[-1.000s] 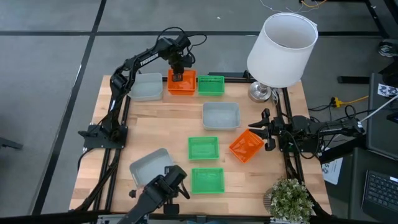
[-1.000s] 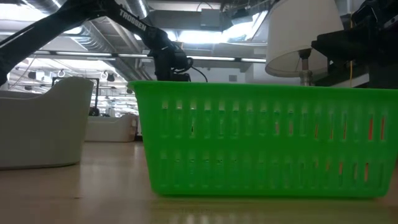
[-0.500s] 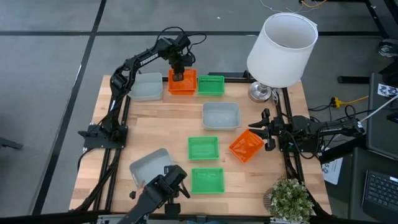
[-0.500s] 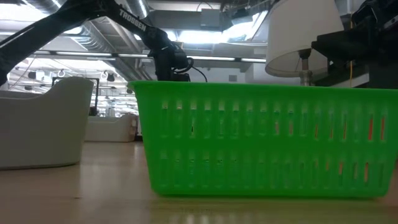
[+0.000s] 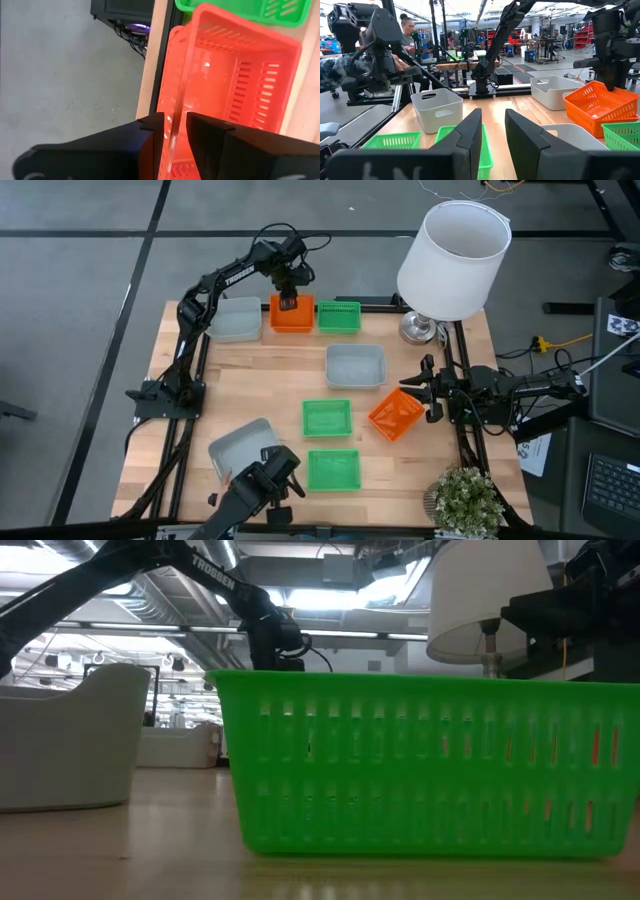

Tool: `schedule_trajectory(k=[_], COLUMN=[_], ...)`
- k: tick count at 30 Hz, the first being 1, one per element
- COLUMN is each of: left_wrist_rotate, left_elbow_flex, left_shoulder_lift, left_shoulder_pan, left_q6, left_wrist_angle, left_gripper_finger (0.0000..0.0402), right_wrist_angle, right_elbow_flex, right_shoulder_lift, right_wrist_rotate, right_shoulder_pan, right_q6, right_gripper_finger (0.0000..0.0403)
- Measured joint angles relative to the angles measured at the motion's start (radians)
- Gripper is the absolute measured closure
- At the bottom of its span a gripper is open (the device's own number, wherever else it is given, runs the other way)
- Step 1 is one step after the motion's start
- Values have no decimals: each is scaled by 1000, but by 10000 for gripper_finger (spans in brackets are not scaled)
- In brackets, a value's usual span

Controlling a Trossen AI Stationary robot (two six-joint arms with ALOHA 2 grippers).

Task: Stack baskets by color
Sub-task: Stack the bottom left orange bin on the top orange bin

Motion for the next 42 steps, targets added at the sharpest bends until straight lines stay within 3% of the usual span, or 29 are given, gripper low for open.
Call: schedule_trajectory(k=[11, 18, 25, 32, 42], left_wrist_rotate=[-126, -370, -677, -703, -730], left_elbow_flex=[48, 56, 56, 32, -101], left_shoulder_lift=[-6, -6, -6, -6, -4], left_shoulder_pan=[-59, -145, -212, -185, -133], left_q6=[-125, -113, -150, -277, -212], left_wrist_angle=[-30, -92, -177, -34, 101], left_gripper_finger=[327, 327, 327, 327, 341], right_wrist_angle=[-1, -2, -2, -2, -71], right_elbow_flex=[0, 0, 0, 0, 0], right_shoulder_lift=[0, 0, 0, 0, 0], right_wrist_rotate=[0, 0, 0, 0, 0], right_shoulder_pan=[0, 0, 0, 0, 0], right_q6=[2, 5, 32, 87, 106], right_gripper_finger=[315, 315, 315, 315, 315])
